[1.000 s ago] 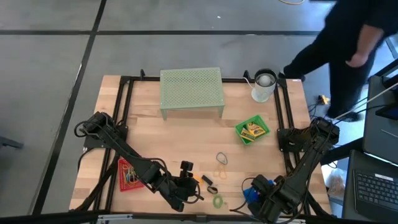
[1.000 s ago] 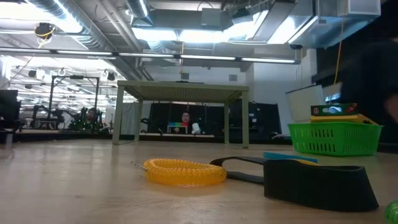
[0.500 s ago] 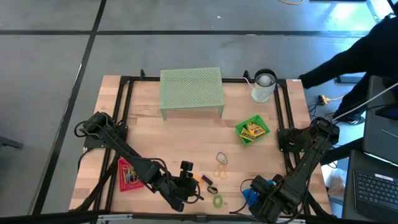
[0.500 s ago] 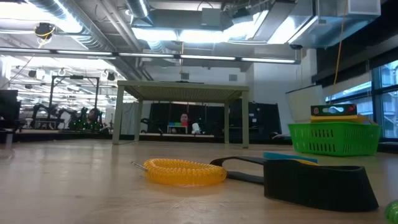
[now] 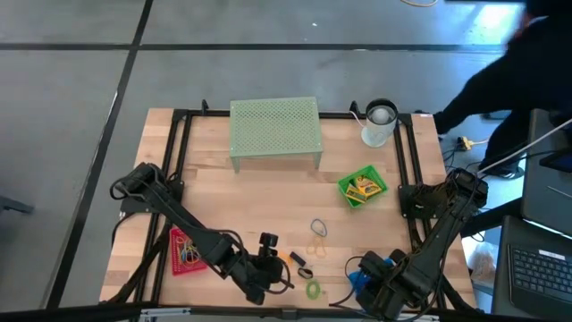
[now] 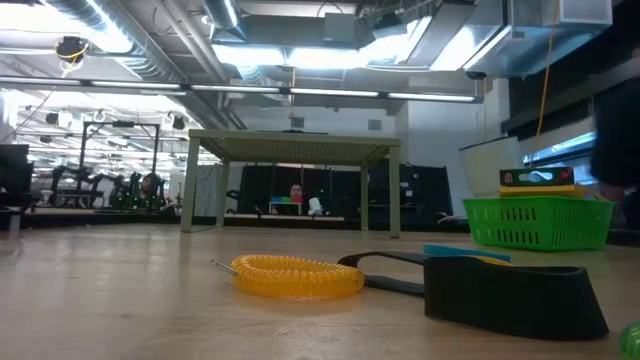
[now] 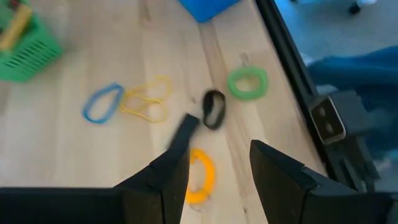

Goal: Pick & Place Office Desk Supplies
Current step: Put the yellow spring rubber band into the blue bin

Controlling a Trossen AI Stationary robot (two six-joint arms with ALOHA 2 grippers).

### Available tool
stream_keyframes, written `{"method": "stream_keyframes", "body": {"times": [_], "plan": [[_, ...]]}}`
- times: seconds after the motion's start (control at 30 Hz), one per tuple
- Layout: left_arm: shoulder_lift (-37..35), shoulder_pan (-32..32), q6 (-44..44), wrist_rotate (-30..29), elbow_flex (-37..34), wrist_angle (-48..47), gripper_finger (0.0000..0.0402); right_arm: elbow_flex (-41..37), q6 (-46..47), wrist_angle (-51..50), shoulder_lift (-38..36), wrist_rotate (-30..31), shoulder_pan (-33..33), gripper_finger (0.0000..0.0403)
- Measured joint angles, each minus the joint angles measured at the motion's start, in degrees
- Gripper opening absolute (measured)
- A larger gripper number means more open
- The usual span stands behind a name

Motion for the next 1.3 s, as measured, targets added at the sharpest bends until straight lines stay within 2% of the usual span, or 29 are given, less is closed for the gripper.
{"method": "stream_keyframes", "body": {"times": [0.17, 0.3, 0.43, 0.67, 0.83, 1.0, 1.17, 1.3], "plan": [[3.1, 0.2, 0.1, 4.9, 0.0, -0.7, 0.0179, 0.0, -0.2, 0.2, 0.0, 3.6, 0.0, 0.0146], [6.3, 1.4, 3.8, 7.4, 0.0, -1.4, 0.019, 0.0, -0.2, 0.2, 0.0, 6.9, 0.0, 0.0146], [9.5, 3.3, 8.2, 11.2, 0.0, -1.6, 0.0191, 0.0, -0.2, 0.3, 0.0, 7.5, -0.3, 0.0146], [12.7, 7.6, 9.1, 18.4, 0.0, -0.5, 0.0184, 0.0, -0.2, 0.3, 0.0, 7.7, -0.3, 0.0146], [13.6, 9.5, 10.8, 18.7, 0.0, -1.5, 0.0174, 0.0, -0.2, 0.4, 0.0, 7.7, -0.3, 0.0146], [15.5, 10.3, 13.3, 22.1, 0.2, -1.8, 0.0161, 0.0, -0.4, 0.4, 0.0, 10.0, -0.3, 0.0146], [16.9, 9.9, 14.7, 19.9, 0.3, -2.8, 0.0141, 0.0, -2.3, 0.6, 0.0, 11.5, -0.3, 0.0146], [16.7, 9.8, 14.6, 18.5, 0.2, -3.1, 0.0106, 0.0, -3.7, 0.6, 0.0, 14.5, -0.3, 0.0146]]}}
